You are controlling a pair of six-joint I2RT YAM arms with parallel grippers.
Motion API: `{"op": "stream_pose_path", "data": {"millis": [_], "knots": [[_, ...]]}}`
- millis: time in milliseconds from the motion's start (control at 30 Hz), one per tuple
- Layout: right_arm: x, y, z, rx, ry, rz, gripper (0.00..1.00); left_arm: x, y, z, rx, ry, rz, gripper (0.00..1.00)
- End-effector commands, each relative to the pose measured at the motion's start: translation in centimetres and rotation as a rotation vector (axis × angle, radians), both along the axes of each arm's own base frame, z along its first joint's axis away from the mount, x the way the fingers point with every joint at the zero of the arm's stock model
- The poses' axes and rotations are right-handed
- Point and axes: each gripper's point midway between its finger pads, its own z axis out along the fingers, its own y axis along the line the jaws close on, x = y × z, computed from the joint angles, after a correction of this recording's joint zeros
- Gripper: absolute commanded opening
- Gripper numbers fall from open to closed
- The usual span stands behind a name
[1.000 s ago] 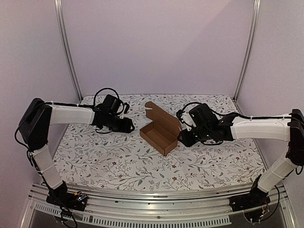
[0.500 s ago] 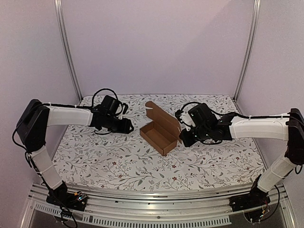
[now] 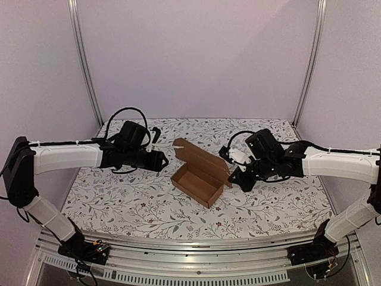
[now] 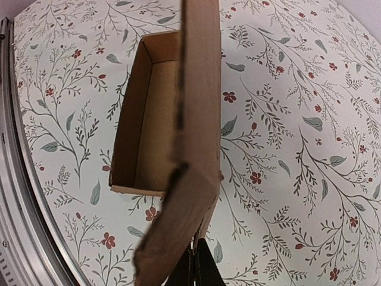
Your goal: Fold the paper box
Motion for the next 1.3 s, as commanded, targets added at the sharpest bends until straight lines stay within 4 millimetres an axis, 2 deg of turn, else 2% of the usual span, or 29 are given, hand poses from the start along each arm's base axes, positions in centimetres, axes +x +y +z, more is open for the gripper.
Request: {"op": "stream_pose_path", "data": {"millis": [0,67,167,267,367,467,667,733,967,1267], "knots": [[-2.9,-0.8,0.0,-0.03,0.005,0.18,0.0,-3.1,0.2,-0.1,0.039,-0.03,-0.042,0.59],[-4.0,-0.5,0.1,-0.019,0.02,0.254,0.0,-4.4,0.3,0.4,0.034,-0.057,-0.058,0.6],[-4.7,-0.6,-0.2,-0.032,0.048,0.293,0.0,-6.3,0.4,0.8,0.025,-0.089,-0.081,0.61],[-5.4,-0.7,-0.5,-0.061,0.072,0.344,0.0,-7.8,1.4,1.1,0.01,-0.116,-0.087,0.63],[-5.6,-1.1,-0.7,-0.094,0.086,0.362,0.0,-9.1,2.8,0.4,-0.006,-0.127,-0.081,0.65],[-6.1,-1.4,-0.7,-0.103,0.09,0.388,0.0,-10.1,3.4,0.1,-0.038,-0.14,-0.094,0.68],[-7.6,-1.2,0.0,-0.077,0.088,0.481,0.0,-10.9,2.8,0.2,-0.085,-0.184,-0.164,0.7],[-7.8,-1.0,0.4,-0.065,0.097,0.501,0.0,-10.6,2.0,1.3,-0.12,-0.232,-0.188,0.71],[-9.0,-0.5,0.8,-0.045,0.128,0.562,0.0,-10.8,0.7,2.5,-0.147,-0.278,-0.269,0.71],[-7.5,-0.6,-0.3,-0.103,0.11,0.514,0.0,-12.7,0.2,1.5,-0.17,-0.24,-0.367,0.67]]}}
